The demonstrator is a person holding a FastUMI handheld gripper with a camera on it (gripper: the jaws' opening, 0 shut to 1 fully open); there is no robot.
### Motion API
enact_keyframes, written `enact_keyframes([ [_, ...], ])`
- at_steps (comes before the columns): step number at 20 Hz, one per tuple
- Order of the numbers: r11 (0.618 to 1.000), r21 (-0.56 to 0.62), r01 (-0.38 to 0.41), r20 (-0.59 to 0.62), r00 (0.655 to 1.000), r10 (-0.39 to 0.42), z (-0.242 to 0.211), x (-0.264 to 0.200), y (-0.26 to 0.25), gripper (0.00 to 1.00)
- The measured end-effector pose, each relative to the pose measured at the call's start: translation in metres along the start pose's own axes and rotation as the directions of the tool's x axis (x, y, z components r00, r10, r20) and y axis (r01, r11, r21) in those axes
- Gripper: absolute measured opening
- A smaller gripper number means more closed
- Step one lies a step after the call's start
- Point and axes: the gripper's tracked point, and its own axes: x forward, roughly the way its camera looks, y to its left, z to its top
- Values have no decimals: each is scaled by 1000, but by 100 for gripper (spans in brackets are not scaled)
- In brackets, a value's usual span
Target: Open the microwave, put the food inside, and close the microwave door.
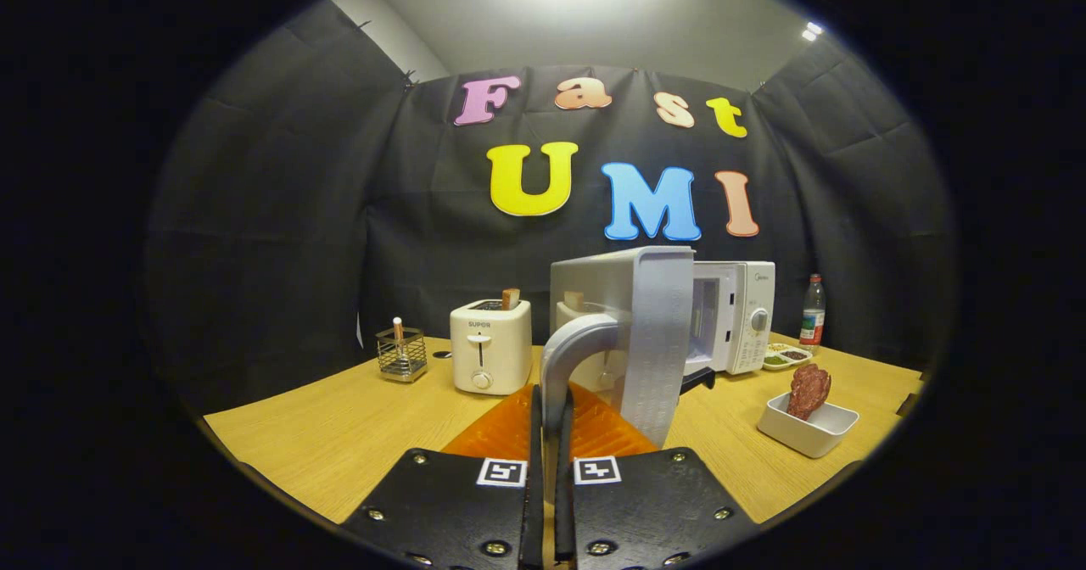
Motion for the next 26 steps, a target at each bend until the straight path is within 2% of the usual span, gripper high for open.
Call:
enact_keyframes([
  [2, 999, -12, -50, -40, 998, 49, -3, -4, 3, 18],
  [3, 996, -25, -81, -56, 995, 80, -2, -19, 4, 39],
  [5, 980, -6, -197, -32, 980, 197, 13, -36, 16, 49],
  [6, 960, -4, -281, 3, 960, 281, 25, -48, 25, 51],
  [7, 936, 3, -351, 25, 936, 351, 33, -59, 28, 51],
  [9, 867, 18, -498, 64, 866, 496, 48, -78, 26, 54],
  [10, 851, 23, -524, 67, 850, 522, 52, -82, 16, 59],
  [11, 853, 20, -521, 61, 853, 519, 54, -82, -2, 62],
  [15, 902, 34, -431, 50, 902, 429, 55, -55, -90, 68],
  [16, 910, 36, -413, 41, 911, 412, 53, -47, -108, 73],
  [17, 919, 36, -392, 15, 920, 392, 47, -38, -128, 83],
  [19, 946, 30, -322, -24, 946, 323, 33, -21, -178, 94],
  [22, 985, 55, -163, -52, 985, 166, 17, 5, -259, 94],
  [26, 995, 92, -29, -149, 988, 42, -22, 34, -330, 94],
])
